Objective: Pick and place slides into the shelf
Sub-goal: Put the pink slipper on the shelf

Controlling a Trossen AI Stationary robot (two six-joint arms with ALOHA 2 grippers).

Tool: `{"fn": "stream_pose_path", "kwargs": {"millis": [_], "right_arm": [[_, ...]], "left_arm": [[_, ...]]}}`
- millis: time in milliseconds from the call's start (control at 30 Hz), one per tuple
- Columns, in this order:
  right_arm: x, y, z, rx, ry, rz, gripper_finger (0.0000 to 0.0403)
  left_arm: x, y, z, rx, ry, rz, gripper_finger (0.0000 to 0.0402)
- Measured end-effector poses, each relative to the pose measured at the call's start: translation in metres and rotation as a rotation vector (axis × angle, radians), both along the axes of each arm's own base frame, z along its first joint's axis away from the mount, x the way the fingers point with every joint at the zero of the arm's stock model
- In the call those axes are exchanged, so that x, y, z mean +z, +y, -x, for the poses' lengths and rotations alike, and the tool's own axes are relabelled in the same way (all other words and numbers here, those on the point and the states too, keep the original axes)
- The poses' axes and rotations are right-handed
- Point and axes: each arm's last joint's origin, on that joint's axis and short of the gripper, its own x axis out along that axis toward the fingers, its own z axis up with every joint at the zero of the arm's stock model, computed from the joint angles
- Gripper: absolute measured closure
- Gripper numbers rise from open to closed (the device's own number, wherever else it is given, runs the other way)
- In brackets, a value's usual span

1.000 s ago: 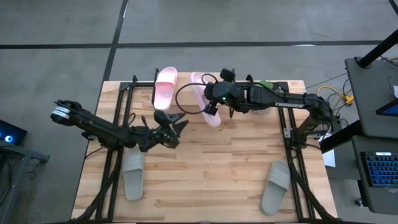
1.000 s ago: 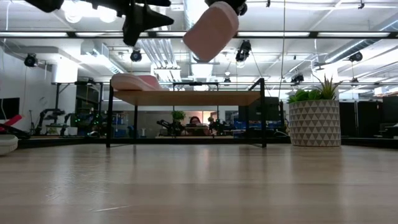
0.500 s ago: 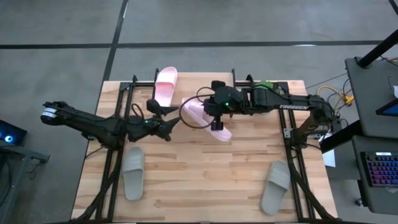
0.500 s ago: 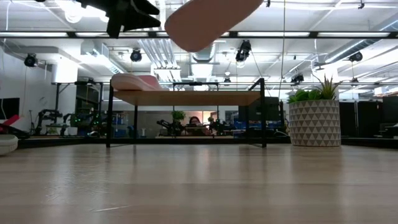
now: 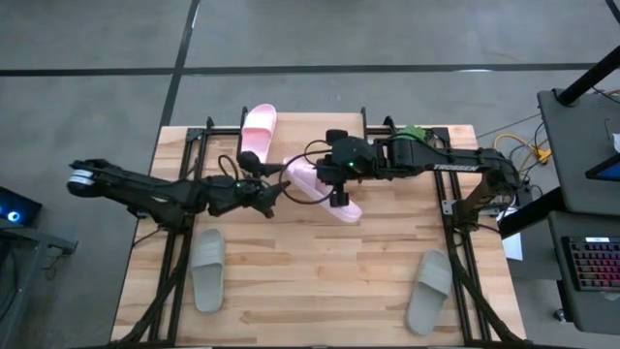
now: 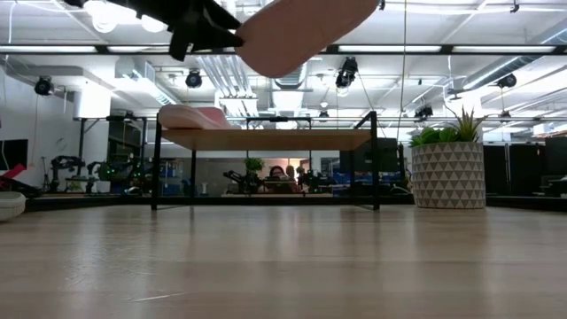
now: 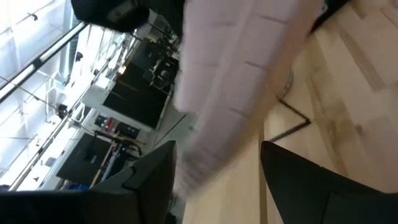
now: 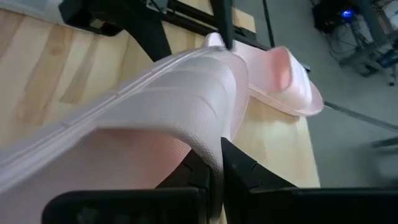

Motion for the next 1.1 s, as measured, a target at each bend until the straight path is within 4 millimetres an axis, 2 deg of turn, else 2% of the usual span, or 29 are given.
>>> {"fn": "stream_pose_path", "kwargs": {"millis": [467,600,800,1100], "right_arm": [[-0.004,0.0,0.001,0.009,0.03,0.0,0.0394],[-0.004,0.0,0.001,0.009,0.029,0.0,0.0394],[-0.001,0.002,0.0,0.01,0.006,0.009,0.0394],[0.006,0.009,0.001,0.01,-0.037,0.077,0.037]], "left_arm": [[-0.003,0.009,-0.024,0.015,0.071,0.015,0.0193],[0.0,0.009,-0.027,0.017,0.068,0.013,0.0243],[0.0,0.008,-0.024,-0.008,0.083,-0.005,0.0372],[-0.006,0.011,-0.02,0.016,0.084,-0.025,0.0376]]}}
